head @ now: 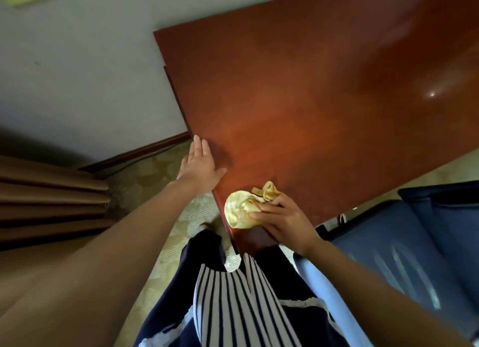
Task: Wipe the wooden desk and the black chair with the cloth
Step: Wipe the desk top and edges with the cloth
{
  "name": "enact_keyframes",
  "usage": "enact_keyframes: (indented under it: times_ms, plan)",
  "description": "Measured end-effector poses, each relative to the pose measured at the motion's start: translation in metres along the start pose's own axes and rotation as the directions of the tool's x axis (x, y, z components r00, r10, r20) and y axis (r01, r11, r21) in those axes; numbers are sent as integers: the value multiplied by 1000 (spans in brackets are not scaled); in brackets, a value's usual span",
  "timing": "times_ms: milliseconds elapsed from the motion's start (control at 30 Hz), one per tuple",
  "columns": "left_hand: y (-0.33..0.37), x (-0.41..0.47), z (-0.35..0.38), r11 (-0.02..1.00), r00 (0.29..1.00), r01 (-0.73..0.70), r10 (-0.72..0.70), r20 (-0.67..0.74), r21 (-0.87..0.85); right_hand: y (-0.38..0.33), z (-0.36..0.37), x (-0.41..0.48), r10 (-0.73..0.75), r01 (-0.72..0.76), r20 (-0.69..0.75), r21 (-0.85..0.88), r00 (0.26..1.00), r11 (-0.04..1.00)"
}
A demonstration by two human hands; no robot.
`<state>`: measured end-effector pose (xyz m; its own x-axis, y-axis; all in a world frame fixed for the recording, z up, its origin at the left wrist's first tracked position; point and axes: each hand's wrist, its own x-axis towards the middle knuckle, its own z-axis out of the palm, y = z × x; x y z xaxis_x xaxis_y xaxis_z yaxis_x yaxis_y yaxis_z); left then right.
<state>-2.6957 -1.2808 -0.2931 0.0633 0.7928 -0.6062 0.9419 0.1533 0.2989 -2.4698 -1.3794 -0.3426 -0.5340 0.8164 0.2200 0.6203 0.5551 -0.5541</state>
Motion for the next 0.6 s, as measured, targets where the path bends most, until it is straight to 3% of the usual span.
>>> enact_keyframes:
  times_ms: [233, 400, 600]
  plan:
    - [24, 9, 13, 985, 985, 171, -171, -25, 31, 63, -49, 23, -31, 34, 28, -96, 999, 995]
    - [33, 11, 21, 967, 966, 253, -251, -70, 27, 114, -80, 75, 123, -121, 40, -36, 992, 992]
    - [40, 12, 22, 948, 948, 314, -311, -69, 38, 163, -91, 148, 296, -299, -49, -50, 954, 953]
